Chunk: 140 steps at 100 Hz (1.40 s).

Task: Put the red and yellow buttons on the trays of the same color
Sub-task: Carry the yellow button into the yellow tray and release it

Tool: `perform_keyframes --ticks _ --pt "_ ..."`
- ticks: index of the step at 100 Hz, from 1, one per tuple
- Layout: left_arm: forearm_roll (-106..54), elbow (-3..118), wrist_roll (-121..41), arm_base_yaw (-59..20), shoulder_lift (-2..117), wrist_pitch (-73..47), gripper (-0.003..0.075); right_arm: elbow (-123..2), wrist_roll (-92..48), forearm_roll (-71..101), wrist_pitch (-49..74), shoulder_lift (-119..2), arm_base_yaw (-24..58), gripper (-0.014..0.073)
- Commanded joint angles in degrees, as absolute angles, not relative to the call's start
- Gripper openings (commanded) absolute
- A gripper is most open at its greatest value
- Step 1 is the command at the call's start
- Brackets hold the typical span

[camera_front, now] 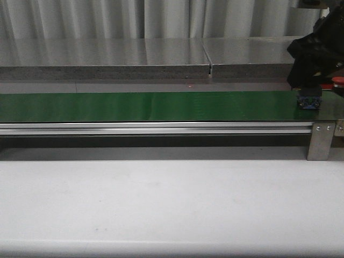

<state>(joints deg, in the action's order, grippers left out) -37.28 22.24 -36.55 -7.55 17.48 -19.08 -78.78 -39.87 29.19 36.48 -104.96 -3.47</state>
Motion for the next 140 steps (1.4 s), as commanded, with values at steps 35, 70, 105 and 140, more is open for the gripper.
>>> perform_keyframes --ticks 35,70,105,140 --pt "-38.5 23.8 -36.5 -8.0 17.9 -15.6 -0.0019 -79.4 -31.3 27.7 44.7 -88.6 -19.3 0.0132" --pt "-38.5 23.8 -36.5 -8.0 17.9 -15.6 -0.0019 -65.5 -21.5 27.8 38.0 -79.7 -37.7 0.0132" --pt "-38.5 23.8 -36.5 -8.0 17.9 -15.6 -0.0019 -50.3 -21.3 28.5 20.2 -80.3 -38.2 0.0132" --pt "-38.5 23.8 -36.5 -8.0 17.9 -15.6 -0.0019 -48.1 -22.1 28.6 12.7 -87.1 -33.1 0.0132"
